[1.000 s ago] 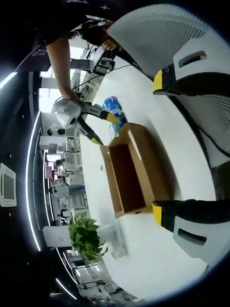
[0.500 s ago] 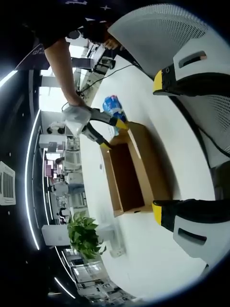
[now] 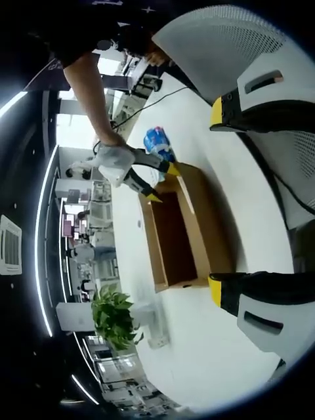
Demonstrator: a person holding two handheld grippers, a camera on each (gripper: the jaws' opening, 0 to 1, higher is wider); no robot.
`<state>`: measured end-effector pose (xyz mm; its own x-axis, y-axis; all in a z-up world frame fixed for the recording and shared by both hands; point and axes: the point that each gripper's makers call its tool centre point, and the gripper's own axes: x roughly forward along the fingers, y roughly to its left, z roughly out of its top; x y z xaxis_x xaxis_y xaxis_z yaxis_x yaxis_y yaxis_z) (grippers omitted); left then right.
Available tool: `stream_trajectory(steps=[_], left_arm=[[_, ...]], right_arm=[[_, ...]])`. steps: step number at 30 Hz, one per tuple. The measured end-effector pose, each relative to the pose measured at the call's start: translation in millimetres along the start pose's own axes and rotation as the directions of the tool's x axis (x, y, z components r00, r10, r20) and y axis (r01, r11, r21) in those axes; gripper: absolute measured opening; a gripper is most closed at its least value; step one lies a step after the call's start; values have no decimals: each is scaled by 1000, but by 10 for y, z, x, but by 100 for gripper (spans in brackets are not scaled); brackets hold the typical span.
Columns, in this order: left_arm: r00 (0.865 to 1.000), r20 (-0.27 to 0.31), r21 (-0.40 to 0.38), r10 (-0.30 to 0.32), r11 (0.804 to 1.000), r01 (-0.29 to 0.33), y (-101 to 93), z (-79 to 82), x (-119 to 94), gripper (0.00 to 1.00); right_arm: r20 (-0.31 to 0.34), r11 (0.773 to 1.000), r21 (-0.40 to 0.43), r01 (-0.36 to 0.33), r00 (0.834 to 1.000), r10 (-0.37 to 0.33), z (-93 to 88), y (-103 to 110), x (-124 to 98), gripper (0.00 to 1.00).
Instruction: Operate the shoe box by opening the lid, removing the specified soft item, and placing it in the target area until the item is outside and the box remains undamaged.
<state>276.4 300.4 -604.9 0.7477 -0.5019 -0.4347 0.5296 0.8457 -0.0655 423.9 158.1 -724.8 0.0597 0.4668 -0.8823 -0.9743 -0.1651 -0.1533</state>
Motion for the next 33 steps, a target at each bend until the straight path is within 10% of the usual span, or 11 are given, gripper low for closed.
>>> stream_trajectory(steps=[17, 33], left_arm=[[1000, 0, -13, 16, 1000, -16, 29, -4, -3, 85], [999, 6, -21, 32, 999, -32, 59, 1, -8, 85]], right_arm=[[58, 1000, -8, -19, 998, 19, 236, 47, 109, 45], [47, 998, 19, -51, 998, 50, 234, 152, 263, 13]])
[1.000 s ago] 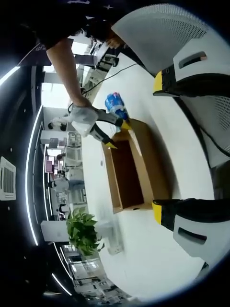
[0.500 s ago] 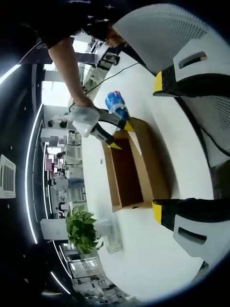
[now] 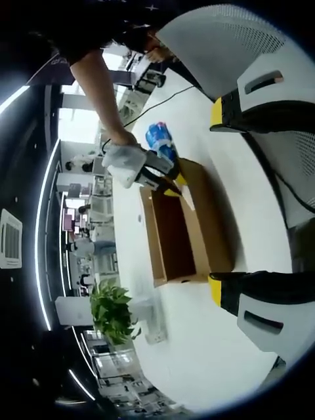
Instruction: Operate the shoe box by opening the lid, removing the specified soft item, and placing it in the target area until the item is outside and the box remains undamaged.
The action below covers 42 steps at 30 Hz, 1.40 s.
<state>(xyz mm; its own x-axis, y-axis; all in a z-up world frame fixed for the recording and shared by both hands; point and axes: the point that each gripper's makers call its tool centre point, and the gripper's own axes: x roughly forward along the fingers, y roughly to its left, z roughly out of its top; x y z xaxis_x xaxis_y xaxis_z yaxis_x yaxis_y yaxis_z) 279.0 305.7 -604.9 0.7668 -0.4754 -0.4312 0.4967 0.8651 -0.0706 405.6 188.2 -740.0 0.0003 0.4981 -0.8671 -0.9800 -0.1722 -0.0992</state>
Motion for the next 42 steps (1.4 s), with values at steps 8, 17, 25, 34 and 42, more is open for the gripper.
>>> stream_trajectory(steps=[8, 17, 25, 34, 42], left_arm=[[1000, 3, -1, -7, 1000, 7, -3, 7, 4, 85], [1000, 2, 5, -10, 1000, 10, -8, 5, 7, 85], [1000, 8, 11, -16, 1000, 16, -20, 16, 5, 85], [999, 35, 23, -25, 999, 24, -42, 61, 0, 88], [999, 37, 31, -37, 999, 36, -61, 70, 5, 89]], right_arm=[[26, 999, 3, 49, 998, -50, 88, -67, -88, 12], [49, 995, 20, 102, 993, -103, 221, -146, -274, 12], [77, 988, 34, 148, 986, -150, 331, -206, -517, 12], [122, 983, 42, 176, 976, -180, 463, -151, -756, 12], [140, 980, 62, 191, 970, -198, 450, -139, -995, 12]])
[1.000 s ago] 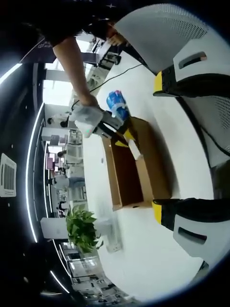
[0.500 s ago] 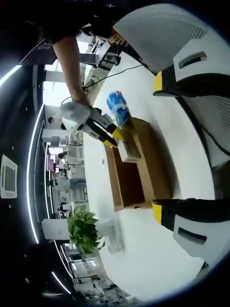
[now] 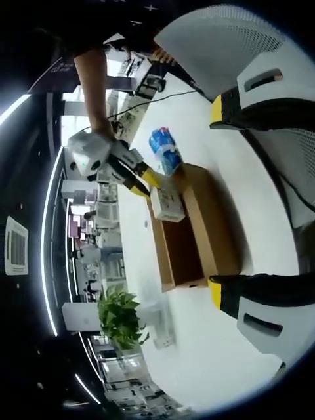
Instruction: Operate the shoe box by opening the lid, removing the specified soft item, and placing it in the target area until the item is outside and the box remains undamaged.
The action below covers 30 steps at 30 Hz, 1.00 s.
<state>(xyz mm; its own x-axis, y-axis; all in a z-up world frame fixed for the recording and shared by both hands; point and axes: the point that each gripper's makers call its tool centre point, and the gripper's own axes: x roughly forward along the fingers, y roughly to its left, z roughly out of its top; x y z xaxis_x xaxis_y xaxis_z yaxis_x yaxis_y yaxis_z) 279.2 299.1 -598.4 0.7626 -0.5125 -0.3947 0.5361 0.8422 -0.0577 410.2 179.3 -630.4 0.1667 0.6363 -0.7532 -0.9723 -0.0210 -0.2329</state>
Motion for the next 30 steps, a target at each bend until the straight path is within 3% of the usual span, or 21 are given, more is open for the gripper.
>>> stream_trajectory(steps=[4, 30], left_arm=[[999, 21, 11, 29, 1000, -29, 42, 36, -9, 96], [1000, -11, 3, 27, 1000, -27, 37, -23, -1, 98]], right_arm=[[3, 1000, 11, 7, 1000, -8, -32, -2, -107, 12], [-45, 996, 27, 86, 995, -85, -590, -250, -736, 12]])
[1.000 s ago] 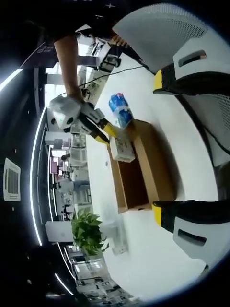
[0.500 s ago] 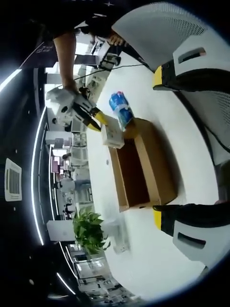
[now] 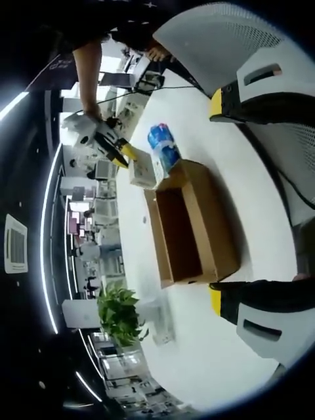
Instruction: Operate the shoe box by opening the lid, removing the specified soft item, and placing it in the target area until the item is outside and the box remains undamaged.
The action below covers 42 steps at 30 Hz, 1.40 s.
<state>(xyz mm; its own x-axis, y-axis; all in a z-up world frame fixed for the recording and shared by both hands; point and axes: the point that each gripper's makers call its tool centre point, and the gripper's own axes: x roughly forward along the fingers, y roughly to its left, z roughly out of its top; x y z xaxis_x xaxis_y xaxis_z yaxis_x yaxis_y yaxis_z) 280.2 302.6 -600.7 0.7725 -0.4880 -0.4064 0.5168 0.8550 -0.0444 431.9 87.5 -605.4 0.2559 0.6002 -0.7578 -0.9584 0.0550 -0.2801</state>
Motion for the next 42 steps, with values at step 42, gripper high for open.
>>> stream_trajectory(steps=[42], left_arm=[[999, -50, -17, 3, 1000, -4, 10, -77, 12, 97]], right_arm=[[-161, 985, 77, 154, 977, -141, -1427, -700, -224, 12]])
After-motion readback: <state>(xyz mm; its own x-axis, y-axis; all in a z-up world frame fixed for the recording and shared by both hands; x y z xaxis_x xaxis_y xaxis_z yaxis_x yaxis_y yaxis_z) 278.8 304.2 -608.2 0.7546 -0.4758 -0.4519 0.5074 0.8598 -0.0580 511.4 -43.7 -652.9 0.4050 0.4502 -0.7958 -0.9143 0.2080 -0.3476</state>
